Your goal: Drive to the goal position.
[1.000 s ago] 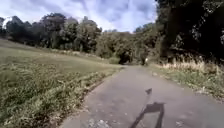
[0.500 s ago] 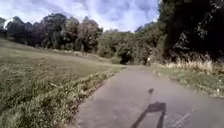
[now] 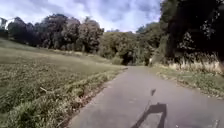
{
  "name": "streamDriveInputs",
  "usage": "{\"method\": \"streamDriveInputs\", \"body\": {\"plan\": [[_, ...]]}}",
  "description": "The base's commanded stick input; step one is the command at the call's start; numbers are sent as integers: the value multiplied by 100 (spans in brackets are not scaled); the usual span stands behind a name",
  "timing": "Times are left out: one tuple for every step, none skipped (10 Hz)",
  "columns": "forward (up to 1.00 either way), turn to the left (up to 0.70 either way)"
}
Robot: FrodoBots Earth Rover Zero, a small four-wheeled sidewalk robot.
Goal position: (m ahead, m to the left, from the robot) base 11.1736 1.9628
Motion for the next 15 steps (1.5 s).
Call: {"method": "streamDriveInputs", "body": {"plan": [[70,-13],[70,-10],[70,-11],[70,-13],[70,-14],[70,-16],[70,-16],[70,-15],[70,-13],[70,-12],[70,-12],[70,-8],[70,-5],[70,0],[70,0]]}}
